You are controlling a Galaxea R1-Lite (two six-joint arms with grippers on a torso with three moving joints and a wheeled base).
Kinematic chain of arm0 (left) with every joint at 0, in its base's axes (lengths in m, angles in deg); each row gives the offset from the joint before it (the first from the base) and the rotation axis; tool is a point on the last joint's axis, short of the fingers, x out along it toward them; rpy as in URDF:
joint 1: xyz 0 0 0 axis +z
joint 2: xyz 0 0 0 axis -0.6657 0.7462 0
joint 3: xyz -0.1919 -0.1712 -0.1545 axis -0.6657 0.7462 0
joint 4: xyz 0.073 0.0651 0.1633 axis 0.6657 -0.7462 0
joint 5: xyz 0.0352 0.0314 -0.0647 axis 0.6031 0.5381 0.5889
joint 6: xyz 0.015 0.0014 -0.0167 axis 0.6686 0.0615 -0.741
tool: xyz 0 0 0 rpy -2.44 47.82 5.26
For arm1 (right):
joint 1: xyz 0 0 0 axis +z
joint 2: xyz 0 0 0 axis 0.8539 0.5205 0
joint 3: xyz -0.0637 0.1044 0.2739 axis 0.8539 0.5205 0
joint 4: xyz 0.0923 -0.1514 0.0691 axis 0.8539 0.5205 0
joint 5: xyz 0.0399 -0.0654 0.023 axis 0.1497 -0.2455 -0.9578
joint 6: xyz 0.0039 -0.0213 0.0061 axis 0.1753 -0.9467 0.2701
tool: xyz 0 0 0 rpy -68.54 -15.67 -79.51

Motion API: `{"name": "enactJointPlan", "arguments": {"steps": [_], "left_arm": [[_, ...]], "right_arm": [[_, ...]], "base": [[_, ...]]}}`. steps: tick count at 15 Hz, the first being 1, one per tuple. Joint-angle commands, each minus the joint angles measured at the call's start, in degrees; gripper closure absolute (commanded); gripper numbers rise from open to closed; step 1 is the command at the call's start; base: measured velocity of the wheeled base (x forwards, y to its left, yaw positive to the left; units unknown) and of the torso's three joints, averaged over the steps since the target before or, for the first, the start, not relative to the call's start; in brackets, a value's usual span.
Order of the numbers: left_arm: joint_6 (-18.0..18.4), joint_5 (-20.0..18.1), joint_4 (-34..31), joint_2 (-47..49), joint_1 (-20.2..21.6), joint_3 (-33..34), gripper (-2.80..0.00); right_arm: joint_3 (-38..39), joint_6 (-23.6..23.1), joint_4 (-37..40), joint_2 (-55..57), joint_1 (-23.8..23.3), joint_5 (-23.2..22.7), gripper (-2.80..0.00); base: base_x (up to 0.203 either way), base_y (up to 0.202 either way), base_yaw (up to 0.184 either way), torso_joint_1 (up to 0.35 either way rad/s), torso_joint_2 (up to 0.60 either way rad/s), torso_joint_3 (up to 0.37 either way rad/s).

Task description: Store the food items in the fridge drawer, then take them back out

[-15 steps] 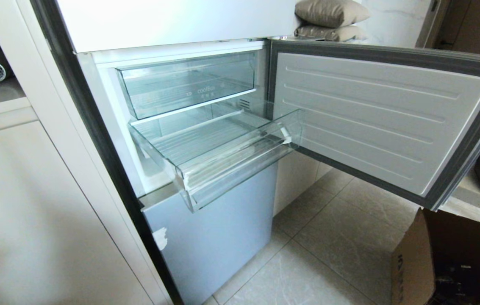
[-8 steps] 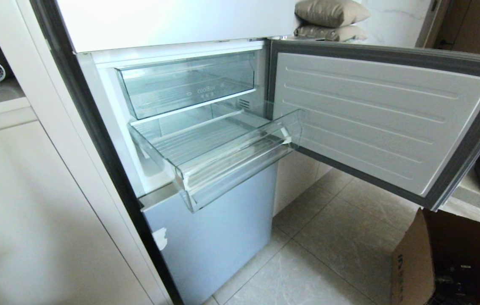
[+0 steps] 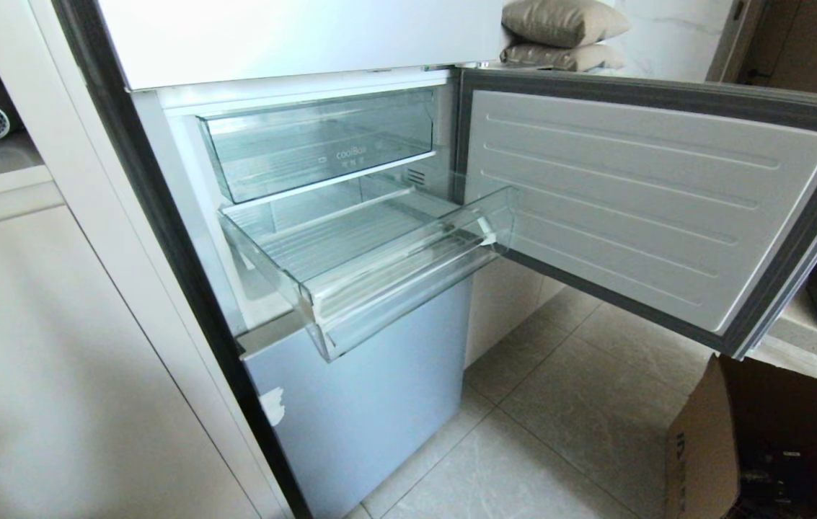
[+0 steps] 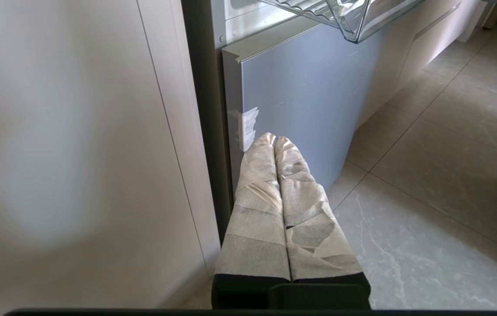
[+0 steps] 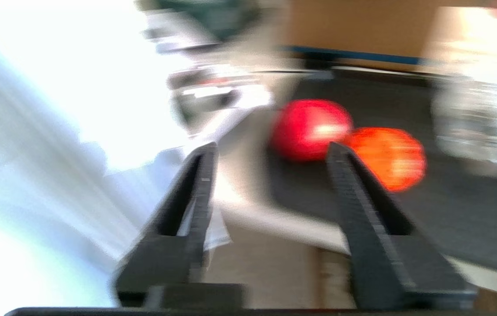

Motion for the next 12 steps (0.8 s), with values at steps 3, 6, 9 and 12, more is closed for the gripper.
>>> {"name": "enactJointPlan", "arguments": {"steps": [3, 6, 9, 12], "left_arm": [[0.0, 0.0, 0.0, 0.0, 0.0, 0.0, 0.0], [0.0, 0.0, 0.0, 0.0, 0.0, 0.0, 0.0], [0.0, 0.0, 0.0, 0.0, 0.0, 0.0, 0.0], [0.0, 0.0, 0.0, 0.1, 0.0, 0.0, 0.0]], "right_arm": [[0.9, 2.6, 6.3, -8.9, 18.8, -0.3, 0.0], [2.1, 6.4, 9.4, -5.9, 31.4, -0.2, 0.0], [0.4, 9.7, 10.5, 4.9, 37.1, 0.0, 0.0], [-6.4, 13.5, 10.5, 19.5, 41.7, 3.2, 0.0]], "base": [[0.0, 0.0, 0.0, 0.0, 0.0, 0.0], [0.0, 0.0, 0.0, 0.0, 0.0, 0.0], [0.0, 0.0, 0.0, 0.0, 0.0, 0.0], [0.0, 0.0, 0.0, 0.0, 0.0, 0.0]]}}
